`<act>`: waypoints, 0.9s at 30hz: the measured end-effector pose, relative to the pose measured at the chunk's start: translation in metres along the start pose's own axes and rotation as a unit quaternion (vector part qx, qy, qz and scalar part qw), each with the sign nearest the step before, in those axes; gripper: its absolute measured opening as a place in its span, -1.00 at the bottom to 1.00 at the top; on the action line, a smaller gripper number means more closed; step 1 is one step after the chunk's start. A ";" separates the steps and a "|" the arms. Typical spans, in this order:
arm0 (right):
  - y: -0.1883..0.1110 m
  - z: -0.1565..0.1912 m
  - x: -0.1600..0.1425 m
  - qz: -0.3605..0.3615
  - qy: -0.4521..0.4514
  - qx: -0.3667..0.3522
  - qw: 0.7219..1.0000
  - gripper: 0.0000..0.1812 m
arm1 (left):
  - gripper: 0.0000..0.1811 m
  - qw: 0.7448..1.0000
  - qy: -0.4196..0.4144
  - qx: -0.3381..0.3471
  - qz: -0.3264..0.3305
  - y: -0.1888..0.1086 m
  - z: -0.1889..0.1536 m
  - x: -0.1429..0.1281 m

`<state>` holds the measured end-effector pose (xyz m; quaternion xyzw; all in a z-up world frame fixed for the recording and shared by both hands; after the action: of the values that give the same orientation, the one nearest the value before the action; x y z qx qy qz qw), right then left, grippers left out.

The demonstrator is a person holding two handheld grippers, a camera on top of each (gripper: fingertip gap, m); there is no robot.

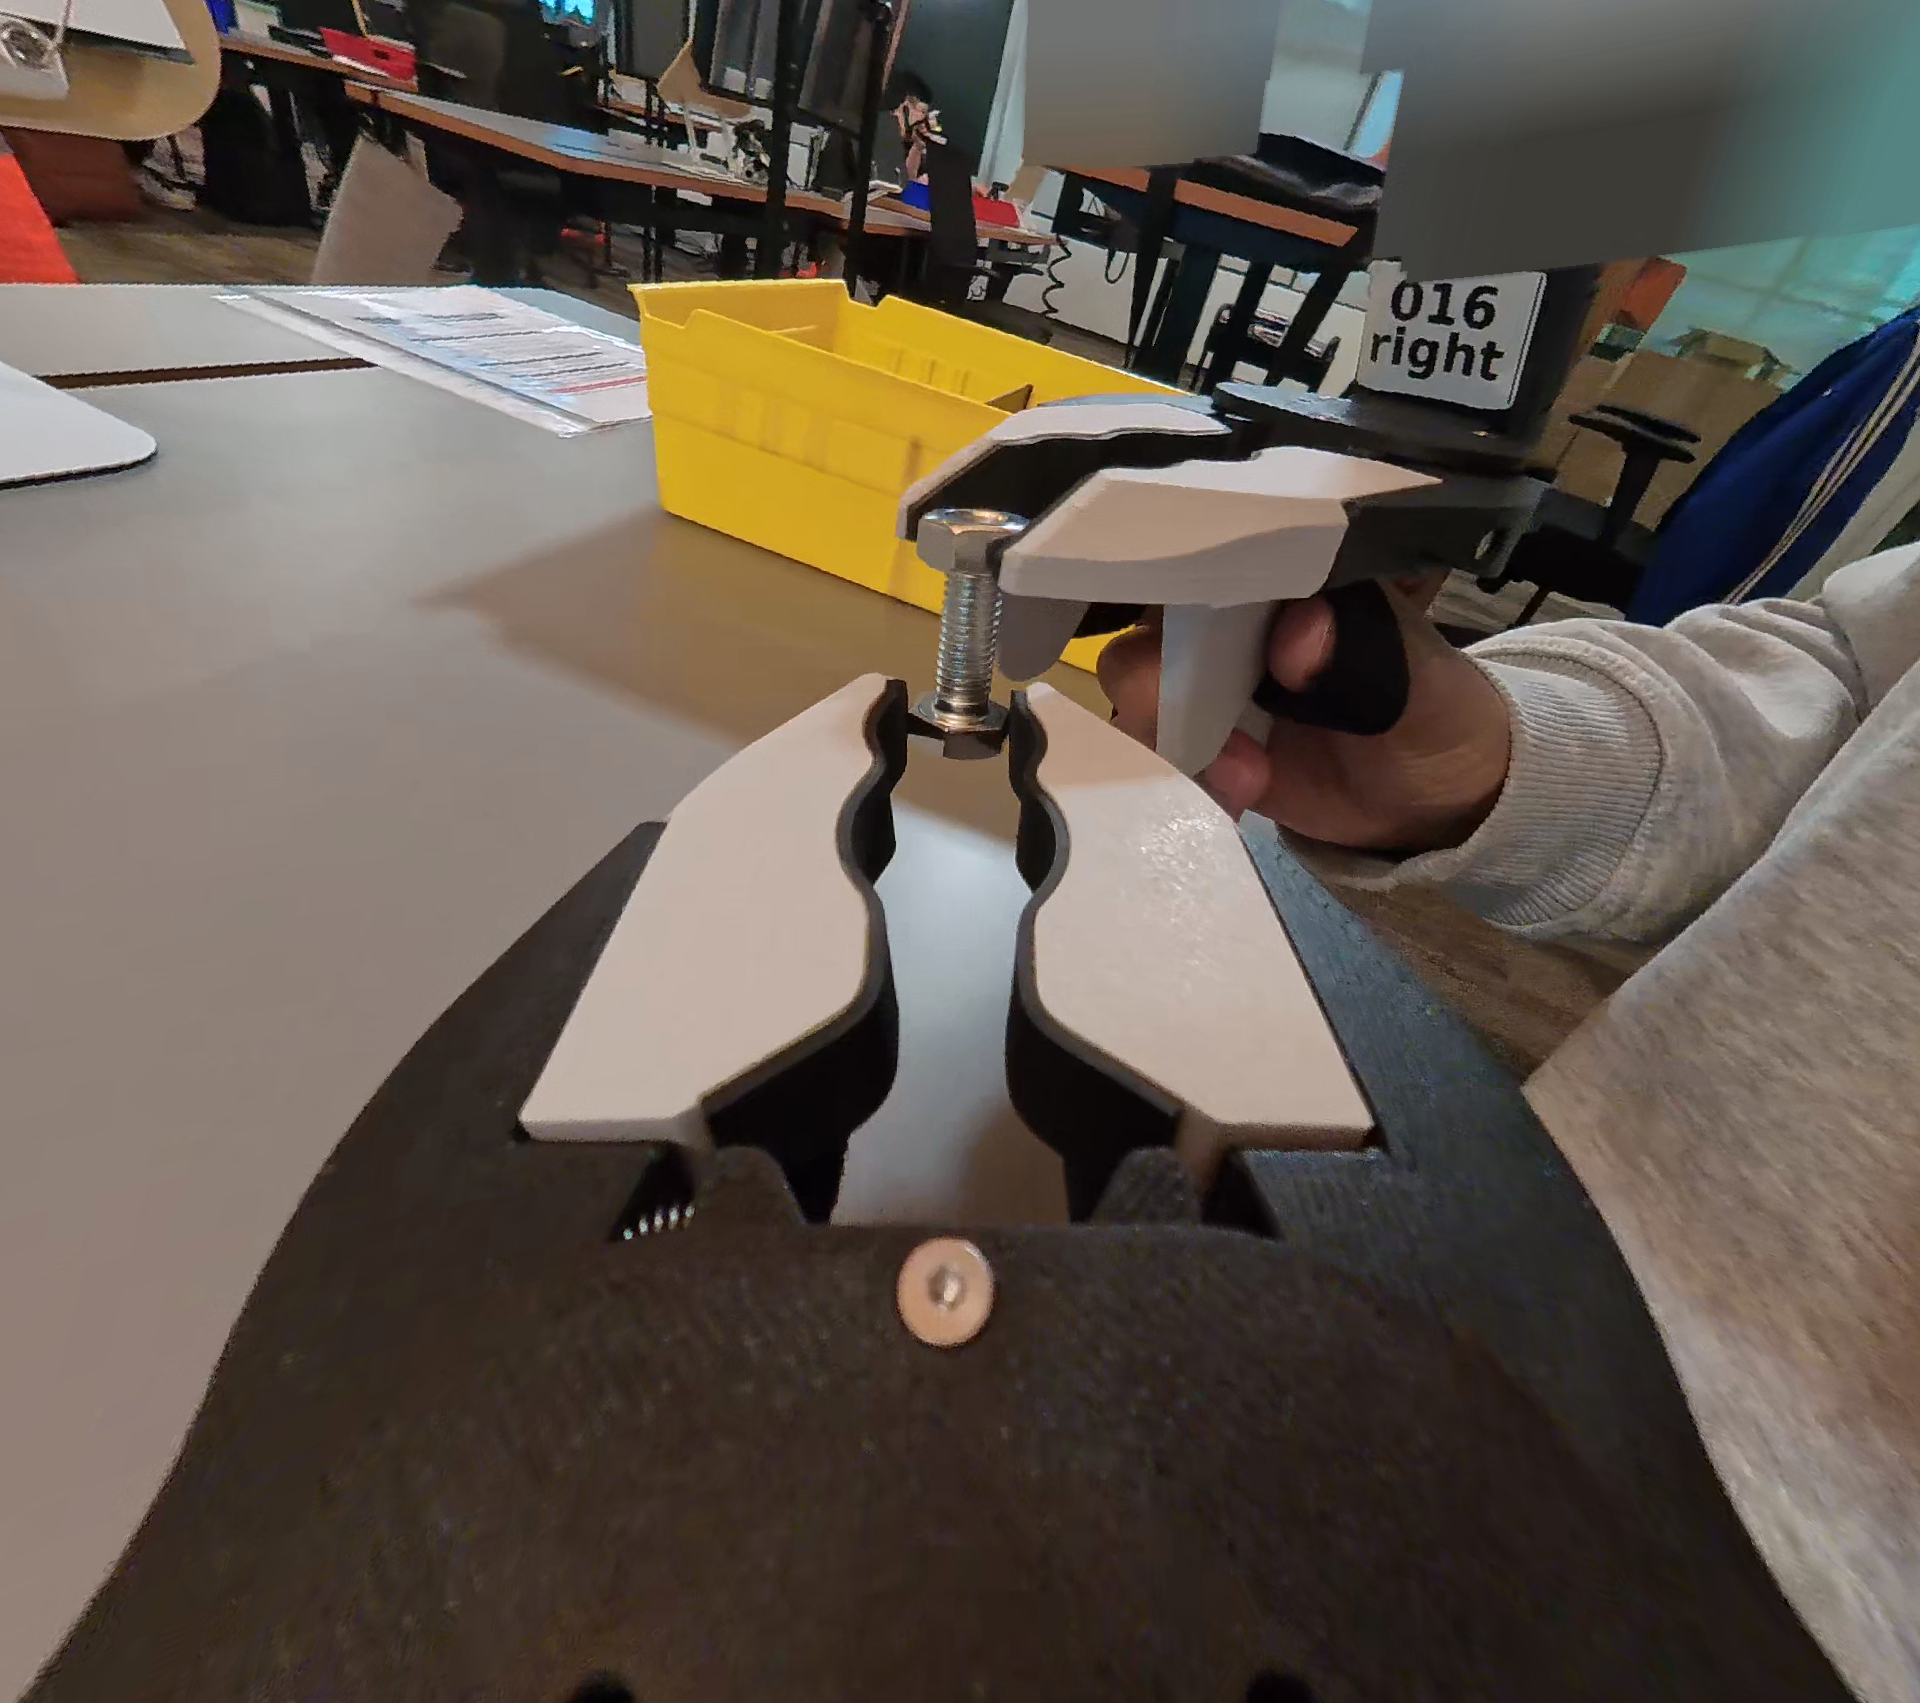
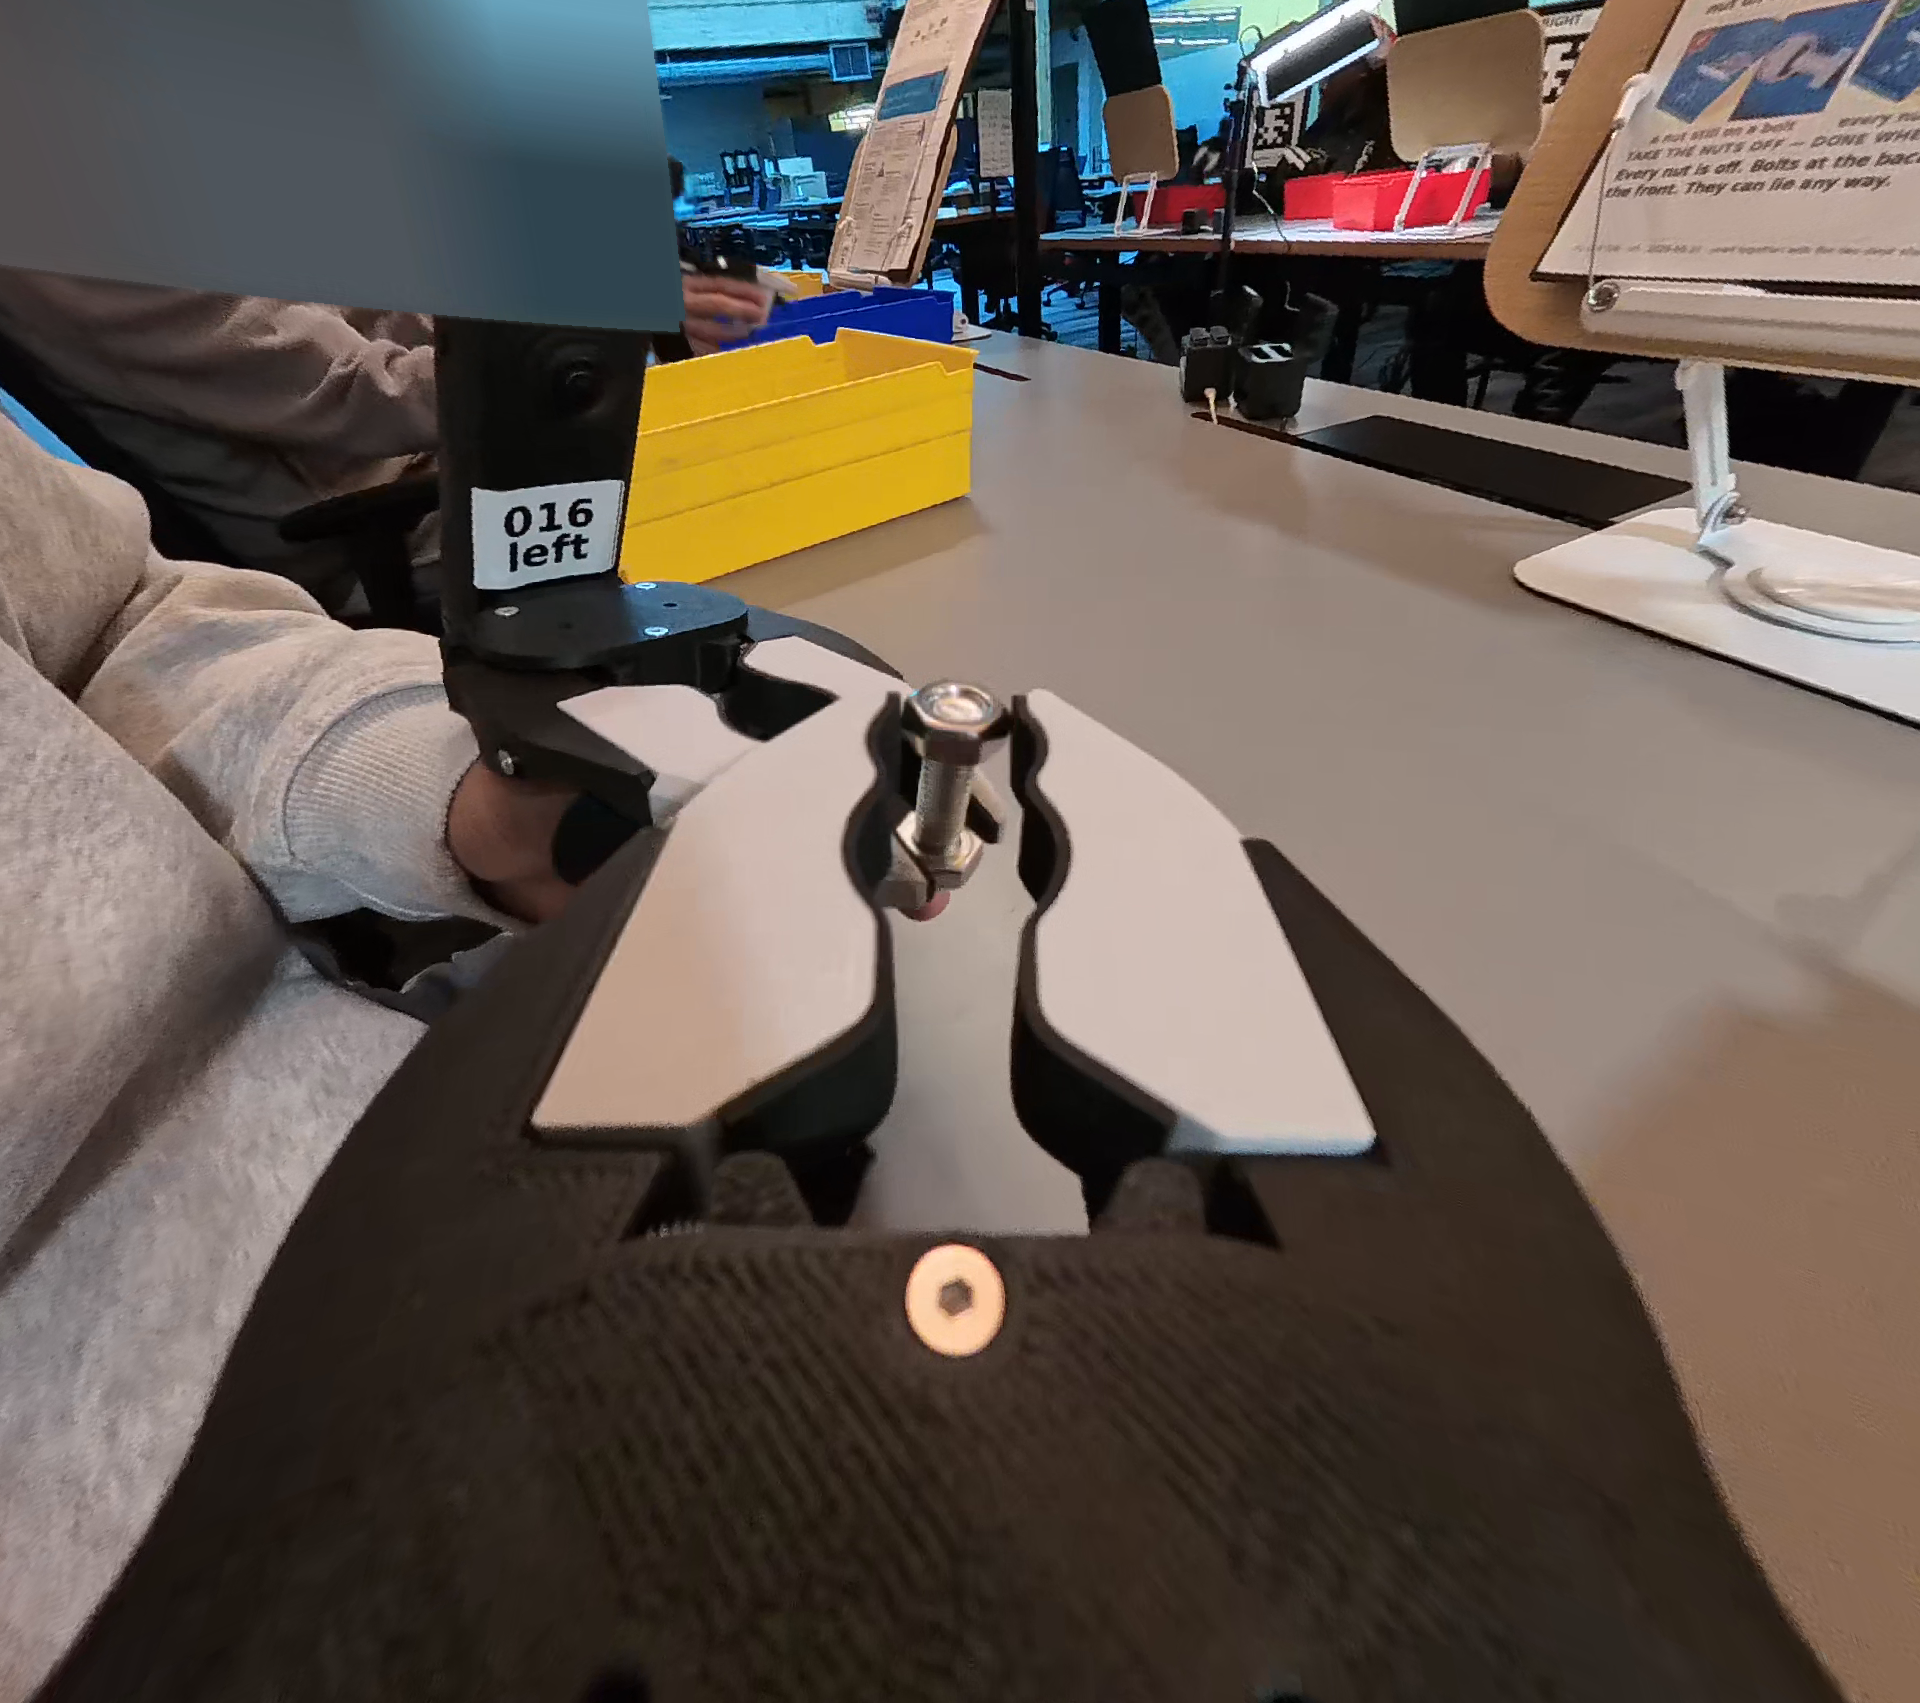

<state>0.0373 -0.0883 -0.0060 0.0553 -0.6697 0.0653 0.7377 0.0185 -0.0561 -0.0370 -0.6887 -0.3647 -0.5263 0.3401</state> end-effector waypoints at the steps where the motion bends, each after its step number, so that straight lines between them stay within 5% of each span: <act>1: 0.000 0.000 0.000 0.000 -0.001 0.001 1.000 -0.78 | -0.79 1.000 0.001 -0.001 -0.002 0.000 0.000 0.000; 13: 0.004 0.023 0.003 -0.012 -0.001 0.126 0.992 -0.80 | -0.79 0.997 0.020 -0.076 -0.007 -0.006 -0.015 0.000; 27: 0.005 0.013 -0.001 0.022 -0.068 0.051 0.996 -0.62 | -0.79 0.999 0.033 -0.008 0.023 -0.005 0.005 -0.003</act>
<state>0.0232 -0.0854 -0.0060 0.0817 -0.7152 0.1117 0.6851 0.0162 -0.0503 -0.0404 -0.6818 -0.3330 -0.5436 0.3589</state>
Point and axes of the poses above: each gripper's, where its closed fingertips meet, y out along the fingers, x out of its top, z = x × y across the jaws, the point moved 3 cm from there along -y, back along the fingers, and after that the axes turned 14 degrees about x, right-handed, at the moved point
